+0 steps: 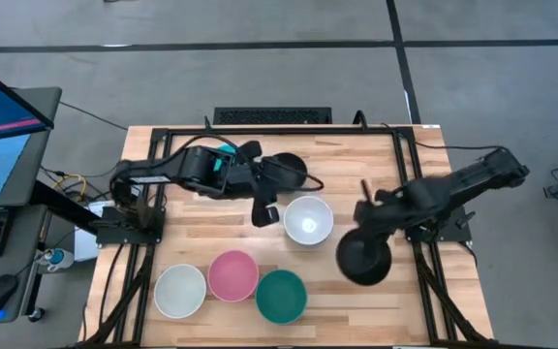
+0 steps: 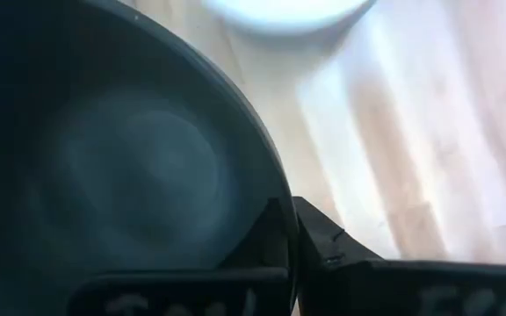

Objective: Nest bowls inside each other
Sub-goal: Stack the bottom black bowl on top of the white bowl

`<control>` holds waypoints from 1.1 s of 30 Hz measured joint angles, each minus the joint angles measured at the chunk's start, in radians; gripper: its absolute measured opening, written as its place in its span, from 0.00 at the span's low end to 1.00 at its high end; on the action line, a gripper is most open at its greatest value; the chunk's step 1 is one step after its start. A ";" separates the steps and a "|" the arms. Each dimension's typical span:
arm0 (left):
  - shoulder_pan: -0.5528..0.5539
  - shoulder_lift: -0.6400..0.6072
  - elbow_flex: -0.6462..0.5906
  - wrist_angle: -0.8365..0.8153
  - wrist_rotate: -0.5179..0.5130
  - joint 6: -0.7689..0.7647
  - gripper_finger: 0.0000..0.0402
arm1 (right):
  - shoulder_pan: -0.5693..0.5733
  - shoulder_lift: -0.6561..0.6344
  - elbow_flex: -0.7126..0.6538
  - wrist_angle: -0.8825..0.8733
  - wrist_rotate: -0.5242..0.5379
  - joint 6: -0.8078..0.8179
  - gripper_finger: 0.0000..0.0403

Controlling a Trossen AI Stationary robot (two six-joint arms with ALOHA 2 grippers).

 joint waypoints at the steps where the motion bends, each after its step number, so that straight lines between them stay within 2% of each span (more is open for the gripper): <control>1: 0.006 0.002 -0.008 -0.001 0.024 -0.001 0.31 | -0.004 -0.017 0.029 -0.016 0.024 0.013 0.02; 4: 0.017 0.005 -0.043 0.001 0.071 0.008 0.31 | -0.028 -0.047 0.106 -0.046 0.089 0.022 0.02; 8: 0.033 0.005 -0.104 0.055 0.079 0.039 0.31 | -0.072 -0.044 0.177 -0.081 0.160 0.010 0.02; 14: 0.065 0.005 -0.180 0.189 0.130 0.071 0.30 | -0.165 0.049 0.196 -0.081 0.164 -0.087 0.02; 18: 0.079 0.006 -0.189 0.146 0.155 0.077 0.28 | -0.199 0.111 0.196 -0.043 0.146 -0.125 0.02; 23: 0.099 -0.007 -0.190 0.128 0.116 0.096 0.24 | -0.221 0.138 0.196 0.061 0.144 -0.187 0.02; 33: 0.147 -0.177 -0.189 -0.040 0.123 0.055 0.21 | -0.231 0.121 0.196 0.069 0.143 -0.172 0.03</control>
